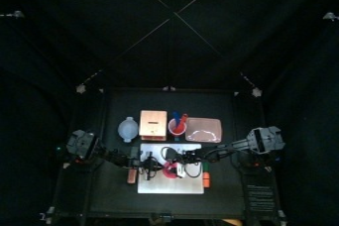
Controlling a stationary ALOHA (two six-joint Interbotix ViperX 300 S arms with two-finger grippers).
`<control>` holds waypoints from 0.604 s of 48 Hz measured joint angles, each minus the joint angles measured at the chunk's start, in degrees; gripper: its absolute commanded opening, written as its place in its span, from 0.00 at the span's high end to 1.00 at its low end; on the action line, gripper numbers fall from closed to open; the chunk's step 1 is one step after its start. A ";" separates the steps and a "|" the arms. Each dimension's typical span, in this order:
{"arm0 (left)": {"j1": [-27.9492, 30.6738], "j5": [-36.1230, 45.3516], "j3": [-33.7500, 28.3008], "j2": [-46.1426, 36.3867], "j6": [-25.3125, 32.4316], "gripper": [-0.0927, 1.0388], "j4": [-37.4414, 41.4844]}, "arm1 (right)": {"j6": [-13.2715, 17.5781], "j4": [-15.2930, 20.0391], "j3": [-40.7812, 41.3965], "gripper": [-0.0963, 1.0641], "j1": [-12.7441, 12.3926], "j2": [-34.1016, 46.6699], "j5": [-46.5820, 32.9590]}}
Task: Get the cutter from the drawer then cut the dough then place the extra dough in the bowl
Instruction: Cut the dough
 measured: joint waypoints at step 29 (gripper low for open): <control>0.00 -1.93 -0.79 2.46 0.00 0.50 0.00 | 0.09 -0.18 -1.23 0.21 0.09 1.76 3.43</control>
